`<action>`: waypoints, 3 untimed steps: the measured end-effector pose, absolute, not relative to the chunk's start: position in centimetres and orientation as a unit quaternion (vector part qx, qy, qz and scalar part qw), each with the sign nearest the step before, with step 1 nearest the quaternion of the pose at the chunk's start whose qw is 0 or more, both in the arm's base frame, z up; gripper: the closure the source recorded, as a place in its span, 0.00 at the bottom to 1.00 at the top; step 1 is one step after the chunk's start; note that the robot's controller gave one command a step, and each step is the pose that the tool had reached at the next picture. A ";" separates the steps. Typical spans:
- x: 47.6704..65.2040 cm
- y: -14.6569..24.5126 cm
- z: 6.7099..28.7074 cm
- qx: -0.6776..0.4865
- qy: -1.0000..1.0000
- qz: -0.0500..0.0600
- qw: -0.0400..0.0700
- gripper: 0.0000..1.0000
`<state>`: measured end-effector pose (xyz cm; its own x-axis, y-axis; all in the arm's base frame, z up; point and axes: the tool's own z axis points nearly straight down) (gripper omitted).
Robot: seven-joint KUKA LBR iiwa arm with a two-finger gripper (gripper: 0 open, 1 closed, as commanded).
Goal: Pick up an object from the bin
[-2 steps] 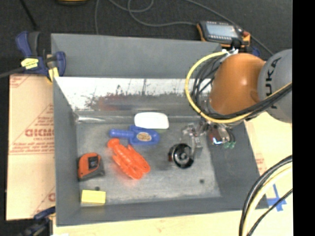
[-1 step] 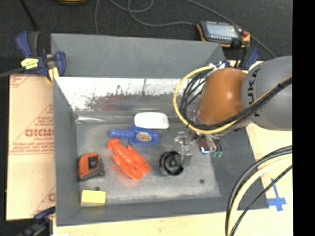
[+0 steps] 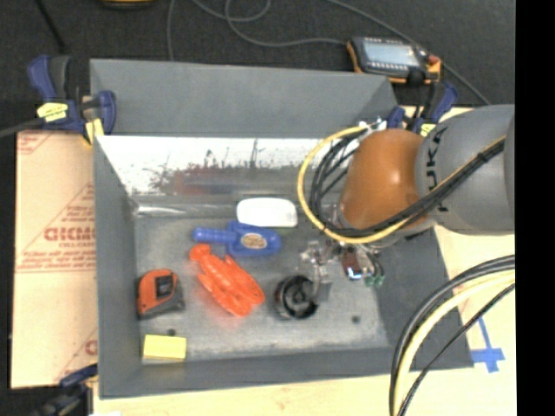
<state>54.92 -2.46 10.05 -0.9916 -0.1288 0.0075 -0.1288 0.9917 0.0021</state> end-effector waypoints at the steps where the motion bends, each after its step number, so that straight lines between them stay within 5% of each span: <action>1: 54.4 -2.9 15.8 0.068 -0.998 0.000 0.002 1.00; 2: 53.7 1.7 7.2 0.128 -0.992 0.001 -0.002 1.00; 3: 53.7 1.7 7.2 0.128 -0.992 0.001 -0.002 1.00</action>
Offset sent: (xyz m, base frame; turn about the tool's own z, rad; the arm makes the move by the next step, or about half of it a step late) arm -0.0143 0.0439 -0.0305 -0.1298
